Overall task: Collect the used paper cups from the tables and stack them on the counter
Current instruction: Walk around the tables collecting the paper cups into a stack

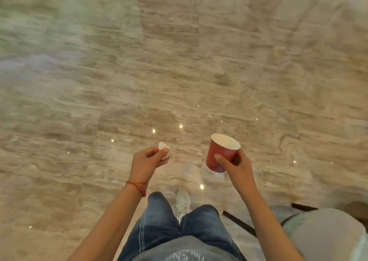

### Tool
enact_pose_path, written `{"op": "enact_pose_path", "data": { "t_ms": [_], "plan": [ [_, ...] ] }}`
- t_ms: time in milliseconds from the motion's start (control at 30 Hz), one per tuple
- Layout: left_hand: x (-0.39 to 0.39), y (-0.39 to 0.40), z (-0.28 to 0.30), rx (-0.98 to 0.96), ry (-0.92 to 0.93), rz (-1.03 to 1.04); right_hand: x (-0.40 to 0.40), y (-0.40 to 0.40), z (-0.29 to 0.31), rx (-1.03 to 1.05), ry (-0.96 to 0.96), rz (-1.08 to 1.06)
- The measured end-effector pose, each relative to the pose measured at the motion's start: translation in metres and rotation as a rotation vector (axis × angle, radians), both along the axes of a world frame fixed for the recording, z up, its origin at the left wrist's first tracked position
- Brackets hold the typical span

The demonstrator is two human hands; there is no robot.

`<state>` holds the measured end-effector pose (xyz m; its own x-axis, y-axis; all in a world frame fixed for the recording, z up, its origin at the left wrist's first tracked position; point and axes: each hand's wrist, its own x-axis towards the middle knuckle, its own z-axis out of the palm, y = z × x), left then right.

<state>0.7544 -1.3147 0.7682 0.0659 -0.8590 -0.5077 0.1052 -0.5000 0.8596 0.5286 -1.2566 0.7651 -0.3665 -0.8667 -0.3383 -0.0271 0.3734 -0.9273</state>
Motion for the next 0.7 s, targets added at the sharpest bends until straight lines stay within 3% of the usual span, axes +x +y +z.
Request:
{"op": "enact_pose_path", "data": {
  "t_ms": [700],
  "plan": [
    [-0.12,-0.375,0.004,-0.012,0.006,-0.291,-0.095,-0.291,-0.012,0.01,0.026,-0.287]
  ]
}}
